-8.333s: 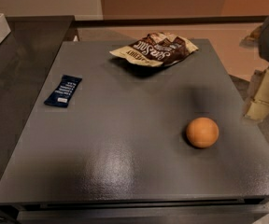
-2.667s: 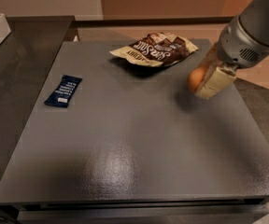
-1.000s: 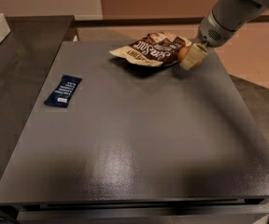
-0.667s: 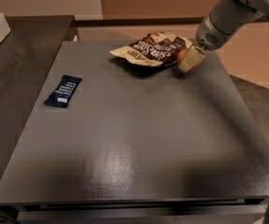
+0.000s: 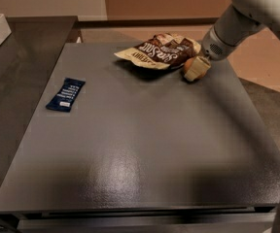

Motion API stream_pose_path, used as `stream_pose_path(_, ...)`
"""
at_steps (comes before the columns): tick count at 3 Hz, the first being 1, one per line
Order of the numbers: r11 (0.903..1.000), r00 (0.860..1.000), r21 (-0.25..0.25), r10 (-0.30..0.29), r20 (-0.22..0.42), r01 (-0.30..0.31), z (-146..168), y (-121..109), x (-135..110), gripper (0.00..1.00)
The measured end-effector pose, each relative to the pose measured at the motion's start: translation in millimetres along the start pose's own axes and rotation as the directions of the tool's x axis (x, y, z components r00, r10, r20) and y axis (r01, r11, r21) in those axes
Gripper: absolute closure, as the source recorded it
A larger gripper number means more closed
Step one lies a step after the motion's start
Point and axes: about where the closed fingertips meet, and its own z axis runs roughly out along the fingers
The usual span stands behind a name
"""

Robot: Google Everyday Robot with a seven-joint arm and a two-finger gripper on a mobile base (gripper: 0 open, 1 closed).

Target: Move orange near brown chip bag

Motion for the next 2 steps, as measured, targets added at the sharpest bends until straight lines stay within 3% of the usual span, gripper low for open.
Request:
stream_pose_path(1, 1.0, 1.0, -0.003, 0.0, -0.001, 0.0, 2.3, 0.6, 0.2, 0.0)
stream_pose_path(2, 1.0, 1.0, -0.003, 0.0, -0.001, 0.0, 2.4, 0.6, 0.2, 0.0)
